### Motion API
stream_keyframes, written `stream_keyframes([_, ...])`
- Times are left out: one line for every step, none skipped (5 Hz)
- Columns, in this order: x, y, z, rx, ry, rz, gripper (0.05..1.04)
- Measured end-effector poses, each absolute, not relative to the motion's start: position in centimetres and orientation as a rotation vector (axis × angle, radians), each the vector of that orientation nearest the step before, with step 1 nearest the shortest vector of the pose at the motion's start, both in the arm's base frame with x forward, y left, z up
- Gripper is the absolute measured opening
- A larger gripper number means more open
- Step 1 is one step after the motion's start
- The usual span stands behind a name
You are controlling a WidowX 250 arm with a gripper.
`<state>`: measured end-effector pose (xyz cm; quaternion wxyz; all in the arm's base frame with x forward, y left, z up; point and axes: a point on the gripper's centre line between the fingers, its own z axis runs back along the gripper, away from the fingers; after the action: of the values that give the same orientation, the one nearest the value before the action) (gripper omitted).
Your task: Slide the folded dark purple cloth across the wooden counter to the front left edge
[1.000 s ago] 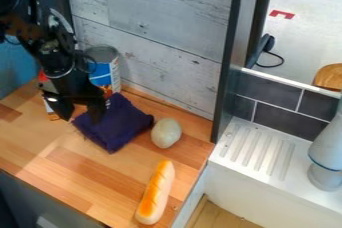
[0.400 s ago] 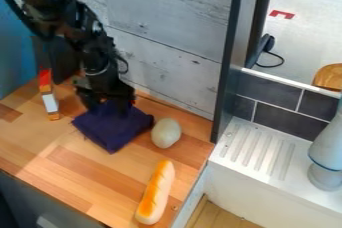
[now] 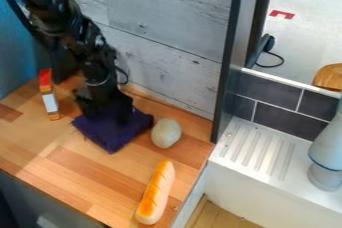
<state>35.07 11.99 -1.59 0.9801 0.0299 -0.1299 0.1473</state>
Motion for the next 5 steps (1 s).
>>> stream_keyframes([34.1,11.9,-2.3,0.071,-0.254,0.297,0.996])
stream_keyframes([32.9,11.8,-2.3,0.083,-0.249,0.297,0.996])
stream_keyframes([31.0,11.7,-2.5,0.084,-0.235,0.304,0.996])
stream_keyframes([28.6,12.2,-2.9,0.095,-0.200,0.337,0.996])
stream_keyframes([27.0,12.5,-2.9,0.135,-0.173,0.353,0.996])
